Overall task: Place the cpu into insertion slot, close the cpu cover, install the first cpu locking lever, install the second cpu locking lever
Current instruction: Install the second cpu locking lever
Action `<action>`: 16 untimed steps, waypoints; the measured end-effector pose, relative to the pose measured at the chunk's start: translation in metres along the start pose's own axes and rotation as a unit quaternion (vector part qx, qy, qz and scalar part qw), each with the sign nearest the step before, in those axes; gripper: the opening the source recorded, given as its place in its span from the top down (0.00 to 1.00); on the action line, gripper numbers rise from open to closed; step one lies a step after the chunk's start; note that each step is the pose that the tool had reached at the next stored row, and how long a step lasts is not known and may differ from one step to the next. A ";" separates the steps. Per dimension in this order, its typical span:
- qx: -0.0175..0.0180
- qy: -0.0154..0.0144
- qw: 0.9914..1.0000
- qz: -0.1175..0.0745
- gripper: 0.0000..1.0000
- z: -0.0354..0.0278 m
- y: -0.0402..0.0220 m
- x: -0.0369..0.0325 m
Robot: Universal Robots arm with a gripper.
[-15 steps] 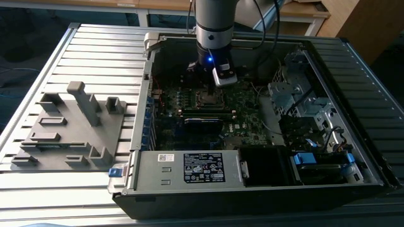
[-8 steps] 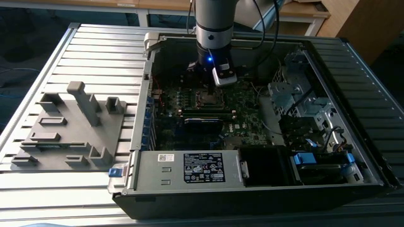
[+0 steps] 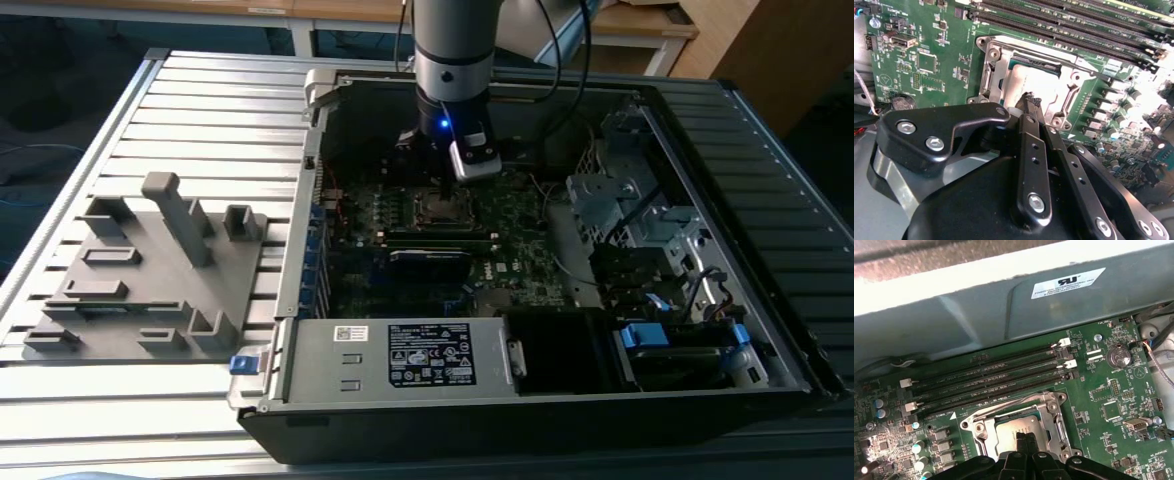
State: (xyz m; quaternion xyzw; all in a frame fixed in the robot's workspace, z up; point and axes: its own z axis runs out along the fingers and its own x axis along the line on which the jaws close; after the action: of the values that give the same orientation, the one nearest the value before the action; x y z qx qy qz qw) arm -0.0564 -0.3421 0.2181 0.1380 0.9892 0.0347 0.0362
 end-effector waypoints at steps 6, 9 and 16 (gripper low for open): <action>0.000 0.000 1.000 0.000 0.89 -0.0016 0.0000 -0.0001; 0.000 0.000 1.000 0.000 0.89 -0.0031 0.0002 -0.0002; 0.000 0.000 1.000 0.000 0.89 -0.0044 0.0003 -0.0003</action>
State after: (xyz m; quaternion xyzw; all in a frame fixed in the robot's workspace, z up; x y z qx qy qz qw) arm -0.0564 -0.3422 0.2226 0.1380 0.9892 0.0346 0.0361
